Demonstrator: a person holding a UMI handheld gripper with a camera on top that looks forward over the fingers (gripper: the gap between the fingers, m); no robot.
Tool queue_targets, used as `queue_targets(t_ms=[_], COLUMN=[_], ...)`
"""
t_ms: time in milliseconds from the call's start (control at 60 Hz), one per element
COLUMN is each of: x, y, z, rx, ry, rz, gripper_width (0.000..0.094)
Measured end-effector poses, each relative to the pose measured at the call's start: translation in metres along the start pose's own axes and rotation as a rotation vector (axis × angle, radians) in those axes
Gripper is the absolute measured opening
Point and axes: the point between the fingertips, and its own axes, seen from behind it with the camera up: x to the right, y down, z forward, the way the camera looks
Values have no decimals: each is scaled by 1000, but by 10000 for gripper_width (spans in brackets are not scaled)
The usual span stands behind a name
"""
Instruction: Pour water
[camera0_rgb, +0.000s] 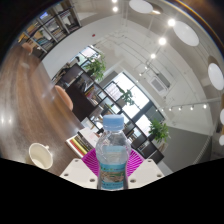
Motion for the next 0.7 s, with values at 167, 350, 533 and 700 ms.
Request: queue_targets(t_ms=[167, 350, 533, 700], x=[1, -34, -61, -86], y=[14, 65, 117, 143], z=[-14, -16, -7, -7], rx=[-29, -67, -128, -141], ry=[-82, -95, -114, -136], rz=[579, 769, 824, 869], gripper_width=[304, 304, 307, 311])
